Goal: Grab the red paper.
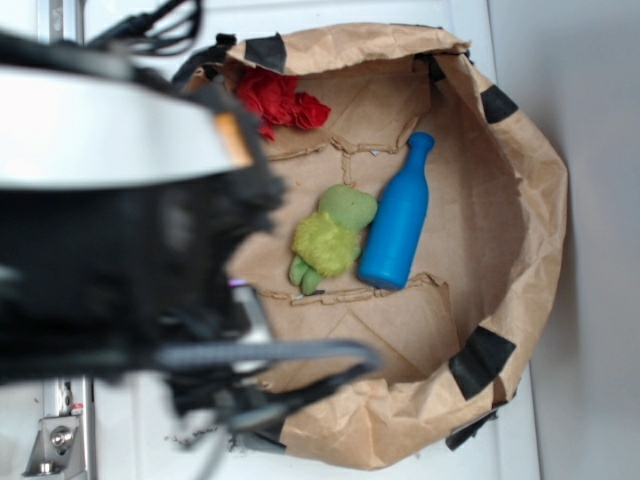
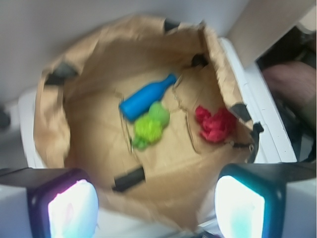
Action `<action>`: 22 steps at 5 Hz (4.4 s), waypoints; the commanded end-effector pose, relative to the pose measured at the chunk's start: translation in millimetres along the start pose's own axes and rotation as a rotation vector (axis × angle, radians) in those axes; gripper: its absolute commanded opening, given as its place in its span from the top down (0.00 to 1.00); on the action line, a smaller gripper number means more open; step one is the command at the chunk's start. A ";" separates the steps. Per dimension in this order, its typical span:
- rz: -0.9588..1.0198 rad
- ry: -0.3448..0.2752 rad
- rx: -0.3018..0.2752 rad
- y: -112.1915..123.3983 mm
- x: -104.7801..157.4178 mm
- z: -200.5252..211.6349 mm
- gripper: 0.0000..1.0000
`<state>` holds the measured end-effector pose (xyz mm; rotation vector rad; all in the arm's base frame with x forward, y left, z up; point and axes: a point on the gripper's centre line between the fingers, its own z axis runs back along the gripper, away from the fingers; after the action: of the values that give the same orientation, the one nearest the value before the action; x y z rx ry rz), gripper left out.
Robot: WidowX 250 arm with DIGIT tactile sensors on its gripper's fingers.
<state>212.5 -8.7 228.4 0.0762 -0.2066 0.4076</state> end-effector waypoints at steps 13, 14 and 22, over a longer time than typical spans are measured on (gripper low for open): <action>0.721 -0.032 0.157 39.5 -69.6 -137.2 0.00; 0.721 -0.032 0.157 39.5 -69.6 -137.2 0.00; 1.014 0.013 0.108 0.6 2.2 -131.9 0.00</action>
<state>232.5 1.5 87.3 0.1091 -0.1544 1.3944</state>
